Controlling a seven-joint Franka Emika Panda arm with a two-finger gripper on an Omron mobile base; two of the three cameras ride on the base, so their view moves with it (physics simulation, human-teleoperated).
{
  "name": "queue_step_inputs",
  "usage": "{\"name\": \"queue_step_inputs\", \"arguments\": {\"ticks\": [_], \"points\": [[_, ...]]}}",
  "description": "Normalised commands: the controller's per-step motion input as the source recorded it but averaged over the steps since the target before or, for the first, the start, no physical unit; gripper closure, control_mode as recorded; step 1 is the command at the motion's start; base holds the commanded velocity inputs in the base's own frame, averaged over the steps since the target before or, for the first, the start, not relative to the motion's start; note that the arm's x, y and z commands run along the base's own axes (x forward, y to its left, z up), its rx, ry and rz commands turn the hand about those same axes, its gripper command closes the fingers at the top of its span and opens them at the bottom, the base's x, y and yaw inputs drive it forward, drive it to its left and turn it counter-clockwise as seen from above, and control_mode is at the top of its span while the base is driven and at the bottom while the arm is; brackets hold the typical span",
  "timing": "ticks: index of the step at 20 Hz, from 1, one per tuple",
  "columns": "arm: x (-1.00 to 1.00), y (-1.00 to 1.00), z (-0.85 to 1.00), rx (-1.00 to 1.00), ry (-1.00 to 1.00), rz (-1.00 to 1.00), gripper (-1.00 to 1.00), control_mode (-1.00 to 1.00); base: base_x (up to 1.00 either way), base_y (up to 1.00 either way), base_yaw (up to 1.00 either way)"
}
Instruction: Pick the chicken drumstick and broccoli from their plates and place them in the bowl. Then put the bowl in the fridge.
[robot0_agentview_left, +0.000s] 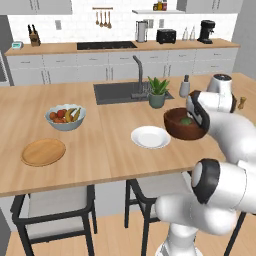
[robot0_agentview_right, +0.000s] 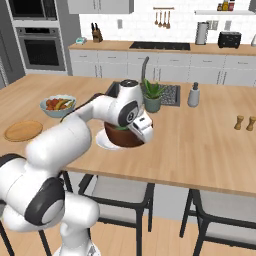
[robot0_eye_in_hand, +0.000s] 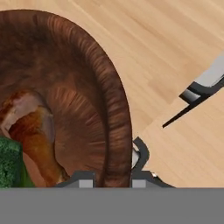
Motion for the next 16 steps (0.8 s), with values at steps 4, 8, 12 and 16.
{"name": "queue_step_inputs", "arguments": {"ticks": [4,8,12,16], "points": [[-0.14,0.61,0.84,0.03,0.13,-0.24,1.00,-1.00,0.00,0.00,0.00],[-0.26,0.54,0.74,0.07,0.08,-0.26,1.00,-1.00,0.00,0.00,0.00],[-0.39,0.64,0.51,0.06,0.00,-0.28,1.00,-1.00,0.00,0.00,0.00],[-0.54,0.66,0.17,0.01,0.00,-0.25,1.00,-1.00,0.00,0.00,0.00]]}}
